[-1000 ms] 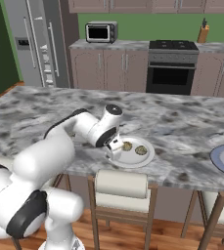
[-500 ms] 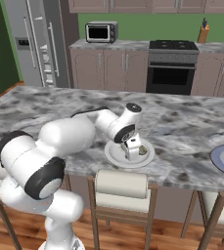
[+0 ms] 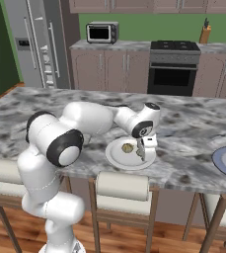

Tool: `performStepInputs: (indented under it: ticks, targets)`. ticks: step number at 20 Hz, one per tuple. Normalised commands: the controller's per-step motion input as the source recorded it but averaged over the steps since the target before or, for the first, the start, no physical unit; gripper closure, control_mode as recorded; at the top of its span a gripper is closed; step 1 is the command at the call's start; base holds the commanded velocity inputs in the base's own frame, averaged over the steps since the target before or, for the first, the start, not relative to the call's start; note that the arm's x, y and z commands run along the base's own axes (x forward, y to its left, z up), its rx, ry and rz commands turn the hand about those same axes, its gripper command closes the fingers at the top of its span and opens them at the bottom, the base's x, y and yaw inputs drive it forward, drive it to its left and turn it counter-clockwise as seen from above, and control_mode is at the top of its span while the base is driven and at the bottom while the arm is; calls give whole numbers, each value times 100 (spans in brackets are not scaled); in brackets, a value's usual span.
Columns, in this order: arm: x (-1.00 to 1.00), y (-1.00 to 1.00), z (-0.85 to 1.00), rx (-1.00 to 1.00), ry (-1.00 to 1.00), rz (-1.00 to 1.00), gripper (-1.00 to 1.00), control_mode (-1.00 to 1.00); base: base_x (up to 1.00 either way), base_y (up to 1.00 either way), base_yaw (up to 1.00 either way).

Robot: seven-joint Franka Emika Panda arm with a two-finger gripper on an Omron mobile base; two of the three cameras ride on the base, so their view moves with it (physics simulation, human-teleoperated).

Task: Place two dumplings into each of the tupperware containers and then place the containers in the fridge.

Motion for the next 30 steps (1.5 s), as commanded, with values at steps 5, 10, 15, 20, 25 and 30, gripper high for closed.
performStepInputs:
  ticks: [5,10,15,20,25,30]
  targets:
    - [42,-10,-20,0,10,-4,-100,-100,0,0,0]
    - [28,0,-10,0,0,-4,-100,-100,0,0,0]
    - [34,0,-25,0,0,-1,-100,-100,0,0,0]
    - [21,0,-20,0,-2,0,-100,-100,0,0,0]
    - [0,0,-21,0,-9,0,-100,-100,0,0,0]
    - [8,1,-19,-1,-7,0,-100,-100,0,0,0]
